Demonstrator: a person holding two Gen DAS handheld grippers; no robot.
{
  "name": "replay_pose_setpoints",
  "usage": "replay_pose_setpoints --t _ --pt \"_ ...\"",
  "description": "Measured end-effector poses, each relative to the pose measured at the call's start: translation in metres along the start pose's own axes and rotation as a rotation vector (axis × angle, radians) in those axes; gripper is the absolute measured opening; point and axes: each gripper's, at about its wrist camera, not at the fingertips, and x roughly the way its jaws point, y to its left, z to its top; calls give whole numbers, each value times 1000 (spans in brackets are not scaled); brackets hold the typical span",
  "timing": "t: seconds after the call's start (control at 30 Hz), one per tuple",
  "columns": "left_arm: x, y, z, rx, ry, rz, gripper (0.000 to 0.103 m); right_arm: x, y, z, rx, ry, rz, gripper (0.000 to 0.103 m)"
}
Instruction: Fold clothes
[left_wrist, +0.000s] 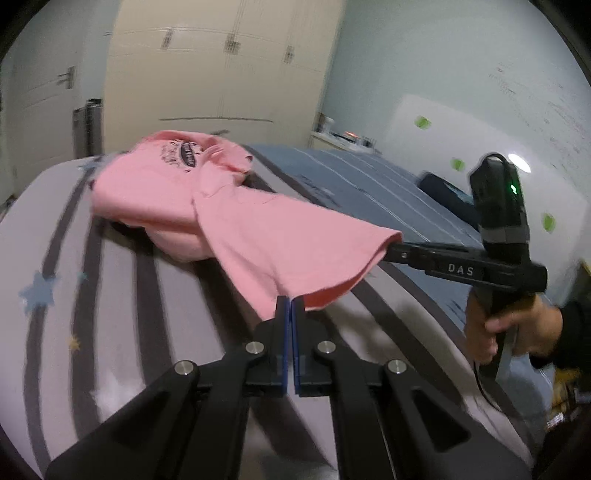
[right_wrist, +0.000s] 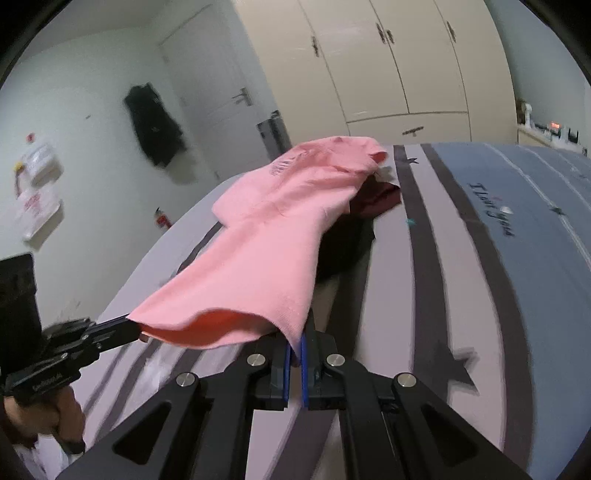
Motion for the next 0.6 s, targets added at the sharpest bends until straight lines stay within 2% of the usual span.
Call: replay_pose_setpoints --t 0.13,0.27,0.33,0.4,0.47,0.6 --pt "-52 -41 -56 -42 23 -40 0 -67 23 -68 -58 65 28 4" --pt "-122 -67 -121 -138 23 -14 0 -138 71 -141 -109 97 53 4" --pt "-161 -75 -154 -225 19 16 0 -170 98 -174 -111 102 70 4" --pt "-195 -76 -189 -332 30 45 0 -194 123 -205 -57 136 97 4" --pt "-220 -74 -217 -366 40 99 0 -212 152 -237 -18 174 121 4" --pt "-249 -64 -255 -423 54 193 0 -218 211 -289 -83 223 121 4"
